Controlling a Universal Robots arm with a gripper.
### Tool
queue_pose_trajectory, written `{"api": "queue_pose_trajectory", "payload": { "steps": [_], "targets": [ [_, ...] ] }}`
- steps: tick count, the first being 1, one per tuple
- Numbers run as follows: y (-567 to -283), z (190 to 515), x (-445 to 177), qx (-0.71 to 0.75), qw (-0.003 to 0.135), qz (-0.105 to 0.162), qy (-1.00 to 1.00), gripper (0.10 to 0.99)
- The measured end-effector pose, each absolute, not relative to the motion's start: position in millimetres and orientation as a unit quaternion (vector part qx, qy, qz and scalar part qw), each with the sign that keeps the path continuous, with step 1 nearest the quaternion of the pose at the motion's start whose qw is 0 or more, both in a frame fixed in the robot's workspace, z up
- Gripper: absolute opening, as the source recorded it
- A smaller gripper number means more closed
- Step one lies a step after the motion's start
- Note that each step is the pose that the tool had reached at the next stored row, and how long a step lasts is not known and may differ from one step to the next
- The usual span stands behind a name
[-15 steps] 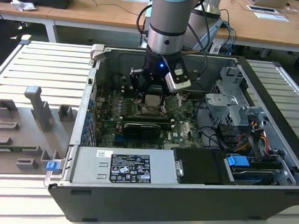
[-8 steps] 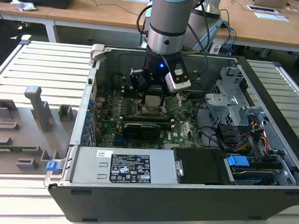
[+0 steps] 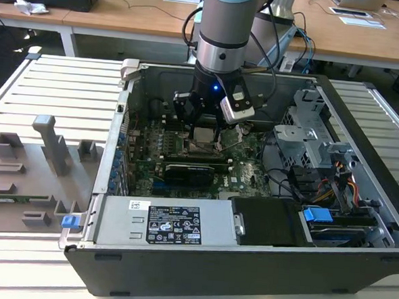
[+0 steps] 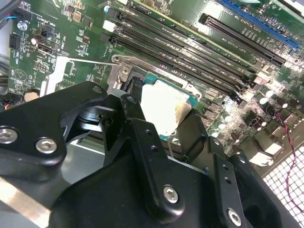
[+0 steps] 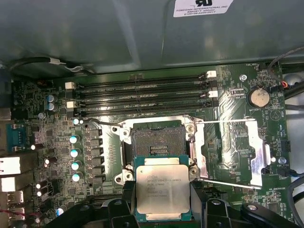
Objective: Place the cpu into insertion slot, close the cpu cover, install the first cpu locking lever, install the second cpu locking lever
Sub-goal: 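Place the cpu into insertion slot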
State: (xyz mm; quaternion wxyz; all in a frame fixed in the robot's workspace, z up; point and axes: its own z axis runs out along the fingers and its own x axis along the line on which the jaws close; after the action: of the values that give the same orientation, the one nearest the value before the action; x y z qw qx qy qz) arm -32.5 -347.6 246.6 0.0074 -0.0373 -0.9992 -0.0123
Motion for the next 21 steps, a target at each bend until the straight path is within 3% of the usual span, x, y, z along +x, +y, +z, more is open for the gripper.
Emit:
{"api": "queue_pose_trajectory", "payload": {
  "steps": [13,21],
  "targets": [
    [-347.6,246.2,-32.5,-0.054,0.007,0.0,-0.998,0.545],
    [-347.0,245.8,-29.9,-0.061,0.008,-0.019,-0.998,0.545]
  ]
}}
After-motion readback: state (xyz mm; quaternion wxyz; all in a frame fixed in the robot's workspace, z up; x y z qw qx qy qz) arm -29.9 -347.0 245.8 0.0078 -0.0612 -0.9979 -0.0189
